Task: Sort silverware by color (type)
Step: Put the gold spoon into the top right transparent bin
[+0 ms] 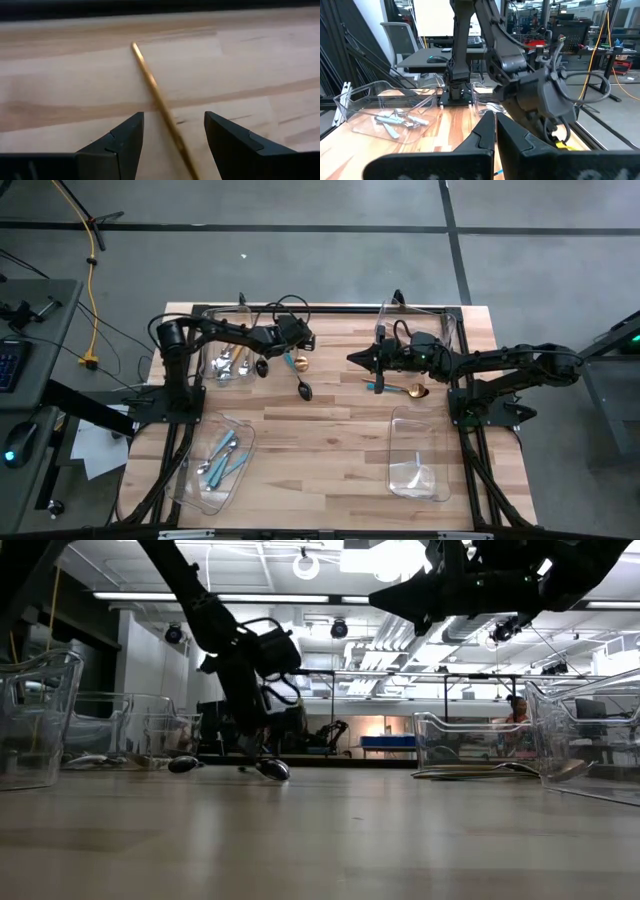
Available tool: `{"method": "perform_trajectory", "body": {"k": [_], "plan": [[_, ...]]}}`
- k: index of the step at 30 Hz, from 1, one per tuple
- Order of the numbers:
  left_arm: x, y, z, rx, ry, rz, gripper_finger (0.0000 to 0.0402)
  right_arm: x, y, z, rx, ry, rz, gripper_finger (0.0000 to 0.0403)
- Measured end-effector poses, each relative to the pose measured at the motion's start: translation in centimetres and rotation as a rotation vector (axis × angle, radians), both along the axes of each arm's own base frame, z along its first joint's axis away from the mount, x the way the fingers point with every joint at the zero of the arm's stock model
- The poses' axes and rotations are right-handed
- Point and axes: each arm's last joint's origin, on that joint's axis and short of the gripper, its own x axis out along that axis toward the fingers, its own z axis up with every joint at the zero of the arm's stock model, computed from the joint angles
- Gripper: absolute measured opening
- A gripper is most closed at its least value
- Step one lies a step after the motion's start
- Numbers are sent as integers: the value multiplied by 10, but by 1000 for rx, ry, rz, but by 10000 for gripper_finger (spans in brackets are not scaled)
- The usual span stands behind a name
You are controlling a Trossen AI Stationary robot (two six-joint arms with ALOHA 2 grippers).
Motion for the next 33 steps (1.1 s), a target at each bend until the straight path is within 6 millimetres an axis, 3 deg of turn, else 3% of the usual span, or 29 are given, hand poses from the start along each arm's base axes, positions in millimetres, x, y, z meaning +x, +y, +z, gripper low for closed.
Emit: {"method": "perform_trajectory", "body": {"k": [6,14,18,26,33], "plan": [[1,6,-17,-17,14,12,197,0,0,1,-2,-6,0,0],[1,6,-21,-21,25,17,188,0,0,1,-3,-6,-5,0],[0,6,-22,-28,35,16,149,0,0,1,-2,-7,-4,0],[-1,6,-23,-30,46,11,20,0,0,1,-2,-7,-4,0],[-1,6,-23,-29,46,11,19,0,0,1,-2,-7,-3,0]]}}
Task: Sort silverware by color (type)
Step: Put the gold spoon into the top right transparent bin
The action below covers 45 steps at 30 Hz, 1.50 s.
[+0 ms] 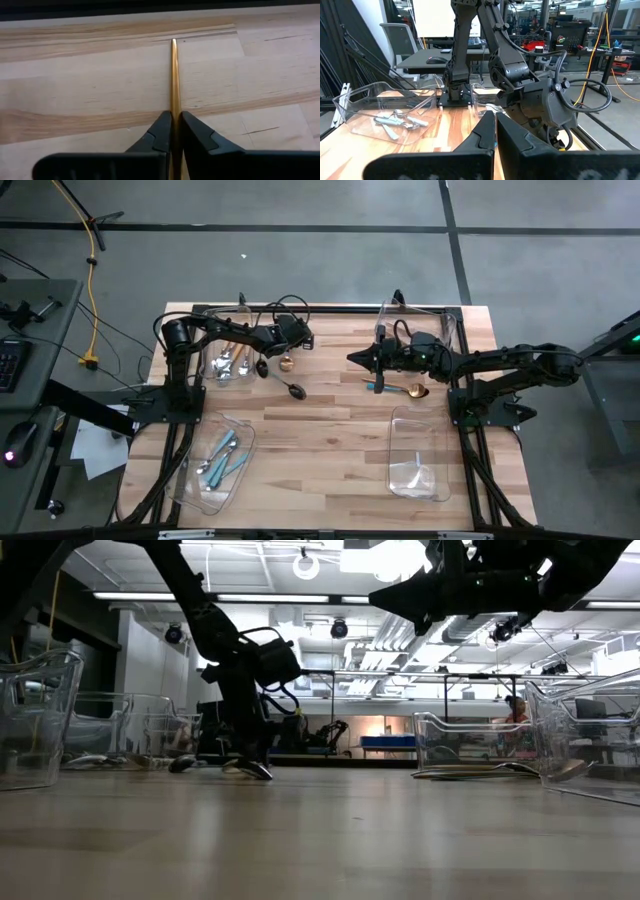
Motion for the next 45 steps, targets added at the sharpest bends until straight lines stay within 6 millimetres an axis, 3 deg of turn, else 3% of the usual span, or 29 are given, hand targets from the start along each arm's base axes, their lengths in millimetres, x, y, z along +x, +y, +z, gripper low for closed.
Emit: {"method": "perform_trajectory", "body": {"k": [45], "plan": [[2,0,1,11,-7,-17,10,0,0,-3,9,33,3,0]]}}
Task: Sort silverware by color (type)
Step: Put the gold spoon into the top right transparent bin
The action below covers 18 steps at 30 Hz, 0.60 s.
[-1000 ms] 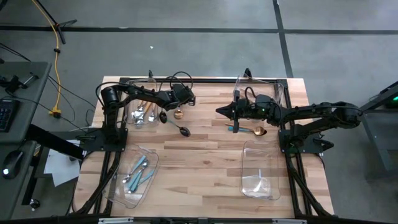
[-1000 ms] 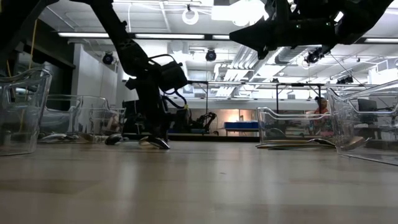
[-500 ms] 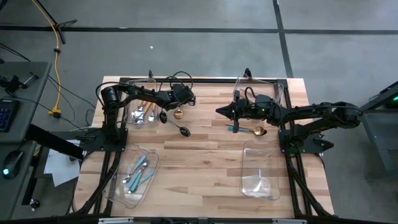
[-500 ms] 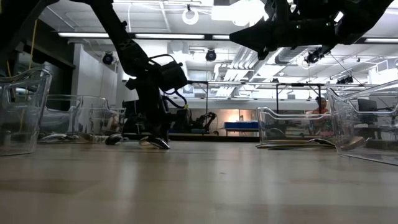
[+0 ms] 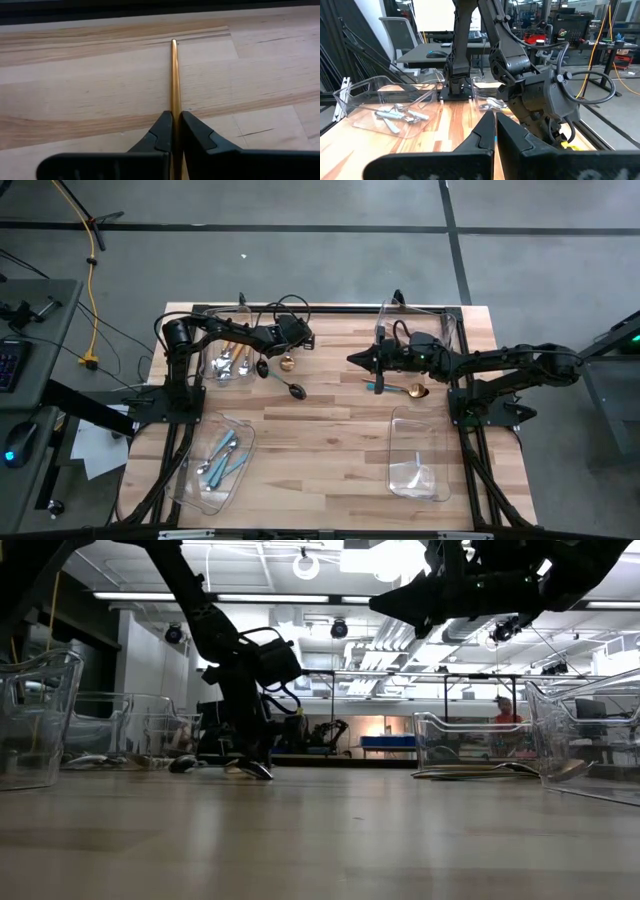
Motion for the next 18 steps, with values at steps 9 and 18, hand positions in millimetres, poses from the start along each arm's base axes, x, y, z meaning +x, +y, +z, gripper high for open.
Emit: {"method": "perform_trajectory", "body": {"k": [9,18], "plan": [[0,0,0,-1,4,-8,10,0,0,0,0,0,-4,0],[0,0,0,0,2,-9,10,0,0,0,0,0,-3,0]]}}
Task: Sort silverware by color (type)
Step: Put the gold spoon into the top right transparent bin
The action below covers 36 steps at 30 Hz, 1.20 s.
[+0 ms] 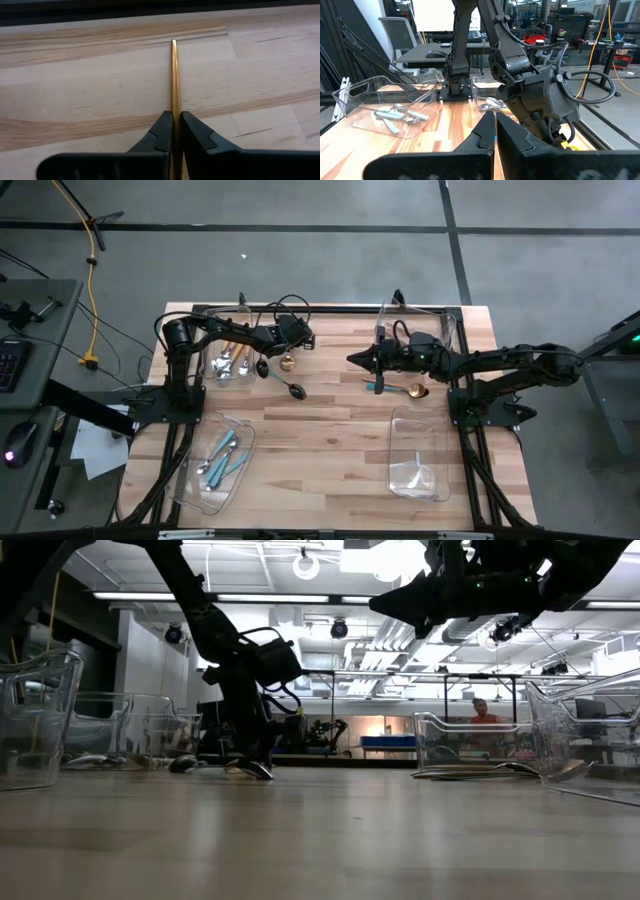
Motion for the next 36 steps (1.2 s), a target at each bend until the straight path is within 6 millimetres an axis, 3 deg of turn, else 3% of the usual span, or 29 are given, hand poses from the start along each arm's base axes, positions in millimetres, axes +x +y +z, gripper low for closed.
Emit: {"method": "perform_trajectory", "body": {"k": [12,18,23,27,33,36], "plan": [[0,0,3,13,14,-22,10,0,0,0,0,0,5,0],[-1,-2,19,22,2,-86,10,0,0,0,-1,0,5,0],[-3,-5,59,130,-50,-131,10,0,0,0,-3,1,4,0],[-9,-14,103,259,-84,-168,10,0,0,0,-3,0,4,0],[-29,-41,172,441,-146,-260,10,0,0,0,0,1,4,0],[-43,-59,197,523,-206,-316,10,0,0,0,-1,1,4,0]]}}
